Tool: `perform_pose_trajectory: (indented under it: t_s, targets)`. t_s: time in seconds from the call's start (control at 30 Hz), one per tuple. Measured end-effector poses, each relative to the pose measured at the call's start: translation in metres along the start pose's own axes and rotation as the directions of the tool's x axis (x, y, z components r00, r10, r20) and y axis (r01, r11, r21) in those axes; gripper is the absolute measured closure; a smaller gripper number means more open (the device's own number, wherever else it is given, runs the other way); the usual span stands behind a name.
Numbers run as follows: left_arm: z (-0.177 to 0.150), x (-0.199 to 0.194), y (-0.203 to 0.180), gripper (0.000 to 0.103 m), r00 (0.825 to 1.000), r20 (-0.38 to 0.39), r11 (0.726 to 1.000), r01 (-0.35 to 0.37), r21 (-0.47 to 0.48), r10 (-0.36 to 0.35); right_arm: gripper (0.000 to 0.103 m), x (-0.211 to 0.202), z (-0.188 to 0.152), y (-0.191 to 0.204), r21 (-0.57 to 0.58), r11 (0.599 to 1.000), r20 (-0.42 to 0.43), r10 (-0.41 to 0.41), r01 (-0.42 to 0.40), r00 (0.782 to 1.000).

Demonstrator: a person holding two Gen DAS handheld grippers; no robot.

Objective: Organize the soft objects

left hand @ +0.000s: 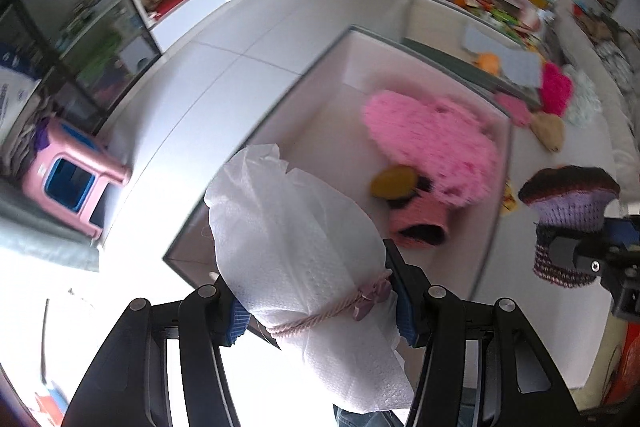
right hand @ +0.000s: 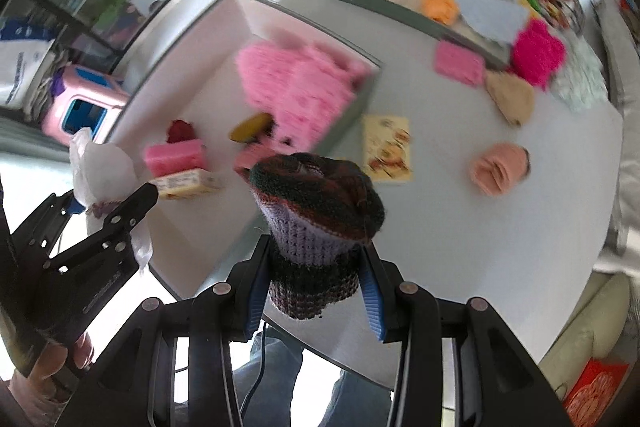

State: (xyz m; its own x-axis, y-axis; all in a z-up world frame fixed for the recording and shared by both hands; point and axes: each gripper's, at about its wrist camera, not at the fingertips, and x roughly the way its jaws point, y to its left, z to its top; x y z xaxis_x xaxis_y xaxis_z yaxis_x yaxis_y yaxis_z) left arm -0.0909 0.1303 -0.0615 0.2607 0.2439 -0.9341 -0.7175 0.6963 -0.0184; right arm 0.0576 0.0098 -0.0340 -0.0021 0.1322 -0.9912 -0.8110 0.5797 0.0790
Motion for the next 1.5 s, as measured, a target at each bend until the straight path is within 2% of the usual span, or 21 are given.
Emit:
perform_pose_trajectory:
  t_s: [0.17,0.5,1.5]
  targets:
    - [0.003,0.009,0.013,0.045,0.999,-0.027,0.998,-0.034,-0.056,0.032,0.059,0.002,0.018,0.024,-0.046,0.999,0.002,0.019,-0.019,1.000]
    - [0.002,0.018,0.020,0.045,0.997,-0.056,0.993,-0.058,-0.100,0.053,0.059,0.011,0.041,0.057,-0.114,0.993,-0.003,0.031,-0.031,1.000]
    - [0.011,0.036,0.022,0.045,0.992,-0.105,0.989,-0.088,-0.117,0.076,0.059,0.029,0.062,0.076,-0.154,0.988,-0.030,0.027,-0.031,0.999]
